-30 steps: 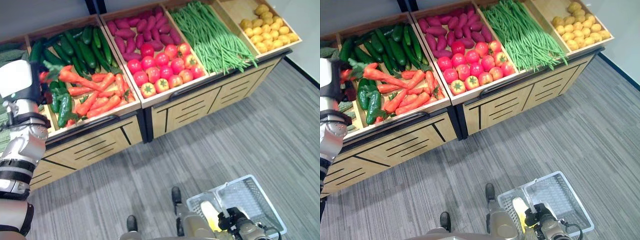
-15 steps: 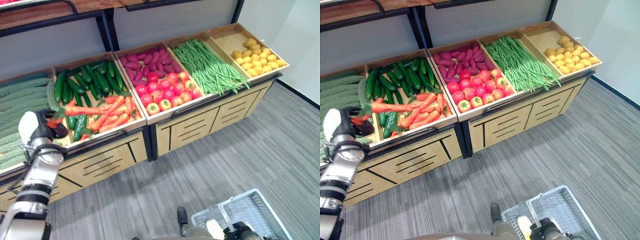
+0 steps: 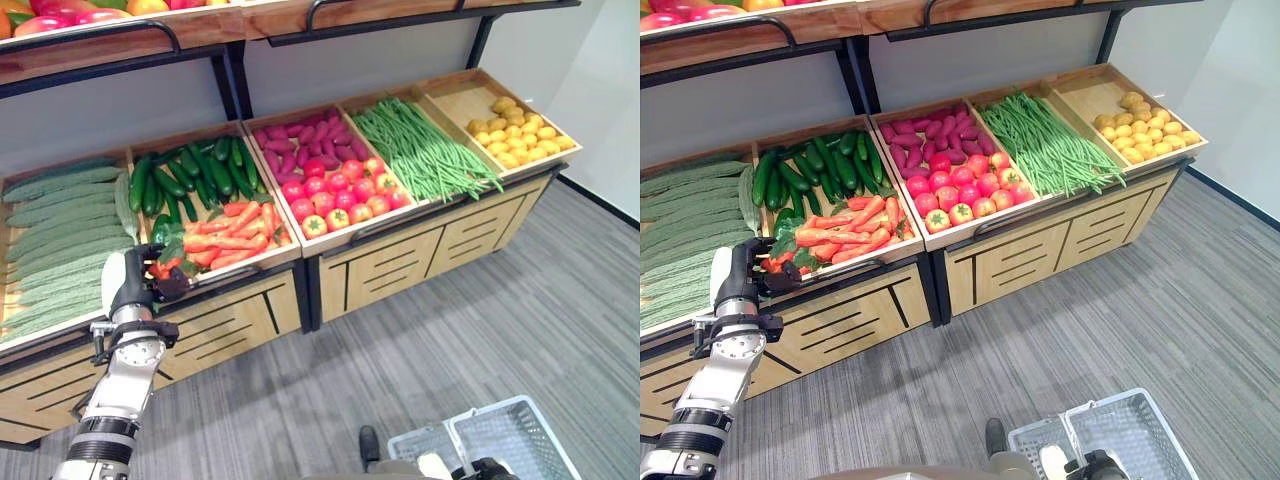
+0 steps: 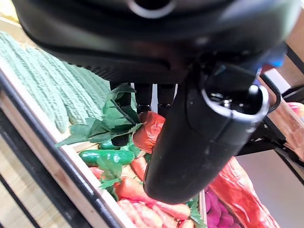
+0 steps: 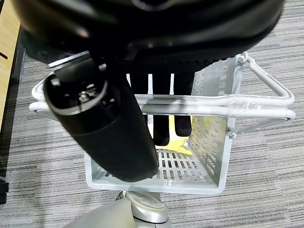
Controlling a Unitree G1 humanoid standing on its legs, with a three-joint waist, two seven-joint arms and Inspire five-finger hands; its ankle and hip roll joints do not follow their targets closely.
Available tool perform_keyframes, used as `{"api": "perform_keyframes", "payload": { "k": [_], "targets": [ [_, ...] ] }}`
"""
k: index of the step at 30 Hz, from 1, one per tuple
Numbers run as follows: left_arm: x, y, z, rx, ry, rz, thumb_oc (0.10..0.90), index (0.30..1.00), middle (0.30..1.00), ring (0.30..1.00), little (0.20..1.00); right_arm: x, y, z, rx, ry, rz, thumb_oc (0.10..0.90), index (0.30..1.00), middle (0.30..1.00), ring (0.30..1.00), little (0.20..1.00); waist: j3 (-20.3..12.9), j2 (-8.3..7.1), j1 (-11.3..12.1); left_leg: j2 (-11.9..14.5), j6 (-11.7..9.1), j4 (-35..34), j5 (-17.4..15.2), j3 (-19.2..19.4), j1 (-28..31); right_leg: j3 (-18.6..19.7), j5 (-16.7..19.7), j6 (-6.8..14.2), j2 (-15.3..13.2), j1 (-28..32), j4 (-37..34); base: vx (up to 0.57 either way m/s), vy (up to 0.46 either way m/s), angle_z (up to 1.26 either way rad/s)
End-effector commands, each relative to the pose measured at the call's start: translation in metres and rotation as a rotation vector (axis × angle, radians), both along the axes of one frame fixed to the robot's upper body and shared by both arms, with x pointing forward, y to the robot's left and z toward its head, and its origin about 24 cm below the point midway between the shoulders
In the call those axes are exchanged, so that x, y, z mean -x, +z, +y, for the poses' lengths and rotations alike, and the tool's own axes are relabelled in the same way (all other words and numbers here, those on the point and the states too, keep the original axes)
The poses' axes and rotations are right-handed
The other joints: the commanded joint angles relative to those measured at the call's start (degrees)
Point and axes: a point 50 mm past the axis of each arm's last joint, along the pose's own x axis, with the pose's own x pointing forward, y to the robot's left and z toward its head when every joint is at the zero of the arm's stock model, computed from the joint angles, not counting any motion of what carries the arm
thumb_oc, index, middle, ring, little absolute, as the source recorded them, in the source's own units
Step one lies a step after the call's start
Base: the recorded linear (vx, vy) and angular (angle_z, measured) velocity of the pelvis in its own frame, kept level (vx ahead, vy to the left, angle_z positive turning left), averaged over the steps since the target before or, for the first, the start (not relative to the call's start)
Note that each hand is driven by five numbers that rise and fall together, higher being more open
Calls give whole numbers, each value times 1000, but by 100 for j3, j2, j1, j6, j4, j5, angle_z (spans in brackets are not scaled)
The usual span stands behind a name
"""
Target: Get the vegetables into the basket
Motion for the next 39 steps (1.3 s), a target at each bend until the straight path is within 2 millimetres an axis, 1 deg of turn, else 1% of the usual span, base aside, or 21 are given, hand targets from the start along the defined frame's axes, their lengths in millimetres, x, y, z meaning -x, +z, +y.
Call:
{"api": "perform_keyframes", "payload": {
  "k": [1, 6, 8, 10, 12, 13, 14, 15, 16, 17, 19, 20, 21, 22, 24, 27, 30, 35, 37, 38, 39],
  "targets": [
    [-20, 71, 3, -162, -64, -268, 400, 300, 300, 300, 300, -15, 1, 4, -3, 34, -40, 400, 300, 300, 300, 300, -179, -196, -85, -301, 230, 227, -265, -167, -131, 87, -730, 800, -691, 320, 359, -18, 67, 2],
    [-27, 78, -3, -179, -99, -280, 400, 300, 300, 300, 300, -18, 4, 1, 5, 23, -56, 400, 300, 300, 300, 300, -59, -273, -155, -418, 331, 459, -415, -103, -223, 219, -655, 865, -771, 169, 459, -54, 87, -2],
    [-33, 83, -10, -191, -126, -289, 400, 300, 300, 300, 300, -17, 5, -4, 19, 21, -59, 400, 300, 300, 300, 300, 115, -341, -242, -527, 421, 809, -581, -14, -412, 343, -536, 906, -841, 29, 480, -106, 118, -16],
    [-36, 84, -13, -192, -133, -296, 400, 300, 300, 300, 300, -21, 7, -6, 25, 17, -77, 400, 300, 300, 300, 300, 260, -364, -354, -602, 492, 919, -648, 146, -528, 496, -348, 1000, -874, -190, 488, -125, 112, -32],
    [-37, 86, -13, -197, -134, -301, 400, 300, 300, 300, 300, -26, 8, -4, 18, 12, -101, 400, 300, 300, 300, 300, 352, -354, -367, -609, 525, 921, -706, 443, -551, 611, -130, 1143, -863, -431, 500, -99, 84, -40],
    [-36, 86, -12, -201, -130, -303, 400, 300, 300, 300, 300, -28, 8, -2, 12, 9, -113, 400, 300, 300, 300, 300, 377, -348, -361, -583, 518, 882, -690, 616, -527, 557, -33, 1162, -876, -539, 515, -97, 34, -90],
    [-35, 88, -10, -205, -125, -311, 400, 300, 300, 300, 300, -33, 9, 0, 7, 20, -126, 400, 300, 300, 300, 300, 423, -350, -329, -542, 504, 850, -619, 795, -528, 358, 72, 1122, -899, -712, 588, -108, 12, -134],
    [-34, 89, -9, -209, -120, -311, 400, 300, 300, 300, 300, -35, 9, 2, 6, 27, -136, 400, 300, 300, 300, 300, 464, -292, -262, -461, 501, 846, -618, 941, -496, -50, -42, 1088, -945, -747, 664, -137, 10, -159],
    [-33, 91, -7, -216, -113, -317, 400, 300, 300, 300, 300, -37, 9, 5, 4, 37, -139, 400, 300, 300, 300, 300, 499, -241, -166, -368, 485, 822, -558, 1128, -489, -618, -179, 1013, -1074, -759, 798, -139, 39, -132],
    [-32, 93, -7, -221, -112, -322, 400, 300, 300, 300, 300, -39, 9, 7, 2, 47, -144, 400, 300, 300, 300, 300, 512, -190, -152, -305, 465, 767, -489, 1221, -489, -833, -325, 947, -1107, -695, 943, -139, 17, -117],
    [-32, 94, -7, -228, -113, -325, 400, 300, 300, 300, 300, -40, 9, 8, -2, 55, -146, 400, 300, 300, 300, 300, 507, -180, -158, -274, 448, 675, -417, 1308, -461, -866, -427, 917, -1080, -605, 1041, -86, -18, -97],
    [-31, 98, -7, -233, -113, -341, 400, 300, 300, 300, 300, -43, 9, 10, -2, 63, -153, 400, 300, 300, 300, 300, 432, -191, -62, -230, 410, 618, -323, 1533, -501, -1105, -541, 894, -1096, -365, 1072, -71, -41, -49],
    [-31, 98, -7, -233, -113, -341, 400, 300, 300, 300, 300, -42, 9, 10, -2, 63, -153, 400, 300, 300, 300, 300, 435, -192, -57, -229, 407, 614, -323, 1539, -490, -1102, -534, 895, -1092, -351, 1055, -79, -90, -29],
    [-30, 98, -5, -232, -105, -344, 400, 300, 300, 300, 300, -47, 10, 11, -2, 79, -160, 400, 300, 300, 300, 300, 363, -220, -54, -180, 327, 527, -221, 1669, -502, -1124, -433, 919, -1038, -292, 746, 13, -90, -37],
    [-31, 97, -7, -224, -116, -339, 400, 300, 300, 300, 300, -45, 10, 10, 1, 88, -156, 400, 300, 300, 300, 300, 280, -258, -46, -160, 273, 539, -200, 1707, -469, -1122, -380, 904, -970, -223, 605, 43, -91, -51],
    [-30, 91, -10, -206, -132, -321, 400, 300, 300, 300, 300, -41, 9, 9, 5, 90, -142, 400, 300, 300, 300, 300, 198, -256, -76, -93, 227, 575, -239, 1716, -387, -1152, -427, 866, -880, -93, 518, 121, -98, -36],
    [-31, 87, -13, -188, -147, -307, 400, 300, 300, 300, 300, -41, 12, 3, 20, 84, -152, 400, 300, 300, 300, 300, 165, -195, -169, -12, 143, 560, -222, 1683, -290, -1191, -506, 810, -736, 77, 348, 94, -102, 3],
    [-36, 88, -24, -165, -188, -321, 400, 300, 300, 300, 300, -40, 14, -3, 34, 56, -164, 400, 300, 300, 300, 300, 174, -63, -252, 121, 3, 354, 18, 1670, -311, -1180, -543, 761, -593, 86, 223, 28, -70, 0],
    [-39, 88, -34, -131, -230, -335, 400, 300, 300, 300, 300, -37, 14, -6, 44, 36, -159, 400, 300, 300, 300, 300, 187, 4, -295, 248, -91, 323, 96, 1661, -351, -1153, -627, 702, -486, 57, 230, 57, -126, 7],
    [-40, 87, -37, -117, -242, -336, 400, 300, 300, 300, 300, -36, 14, -8, 48, 24, -159, 400, 300, 300, 300, 300, 204, 31, -315, 299, -120, 384, 77, 1646, -389, -1128, -687, 668, -441, 37, 268, 82, -177, 5],
    [-42, 86, -43, -89, -269, -340, 400, 300, 300, 300, 300, -37, 16, -12, 55, 15, -167, 400, 300, 300, 300, 300, 273, 30, -337, 368, -153, 715, 21, 1572, -501, -1093, -797, 577, -369, 62, 315, 70, -233, 9]
  ]
}}
